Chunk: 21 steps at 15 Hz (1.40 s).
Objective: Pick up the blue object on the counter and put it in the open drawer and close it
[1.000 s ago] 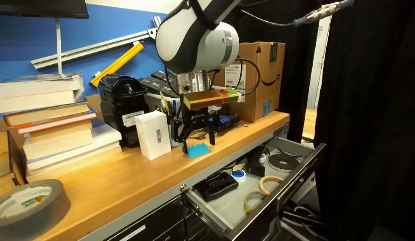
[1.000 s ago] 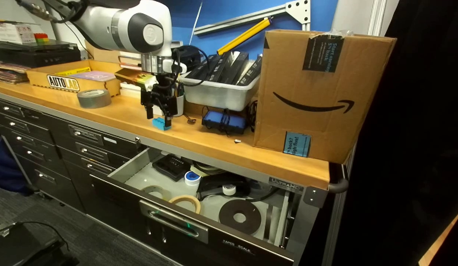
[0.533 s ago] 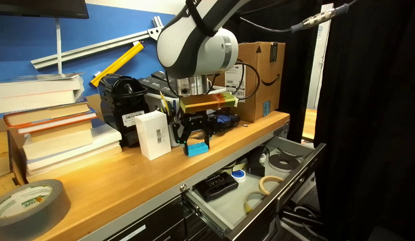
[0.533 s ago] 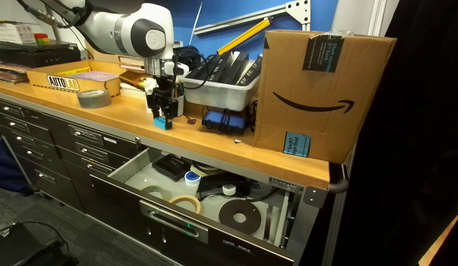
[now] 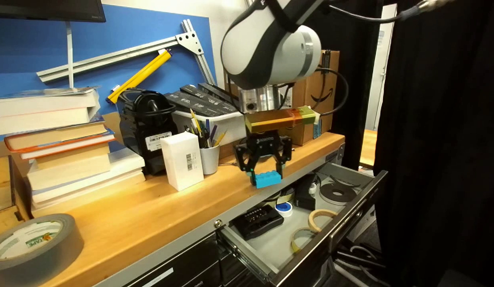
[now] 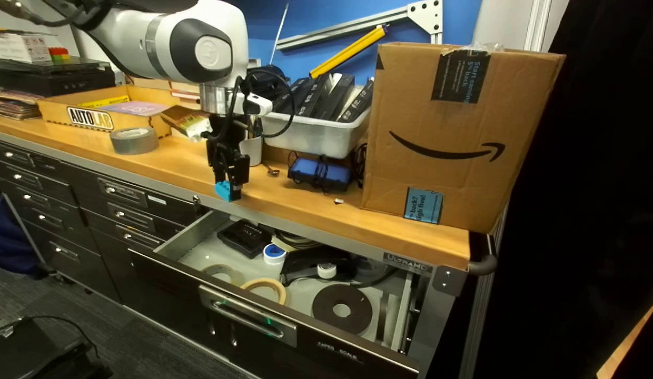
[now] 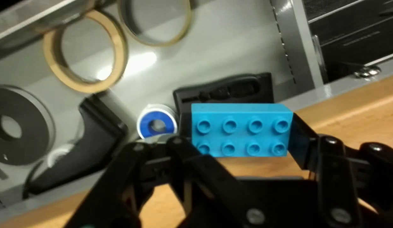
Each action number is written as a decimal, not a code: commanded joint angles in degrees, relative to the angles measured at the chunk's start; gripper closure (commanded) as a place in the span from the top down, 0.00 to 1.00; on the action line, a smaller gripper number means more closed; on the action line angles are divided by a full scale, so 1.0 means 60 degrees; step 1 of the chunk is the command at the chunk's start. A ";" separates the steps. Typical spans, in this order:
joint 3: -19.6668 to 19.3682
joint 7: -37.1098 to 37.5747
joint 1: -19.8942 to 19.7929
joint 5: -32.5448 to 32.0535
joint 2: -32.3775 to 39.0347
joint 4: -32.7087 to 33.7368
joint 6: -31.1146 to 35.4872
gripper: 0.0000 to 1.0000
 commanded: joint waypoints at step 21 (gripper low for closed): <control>-0.0849 -0.1886 -0.1084 0.0798 -0.0862 -0.2724 -0.2736 1.00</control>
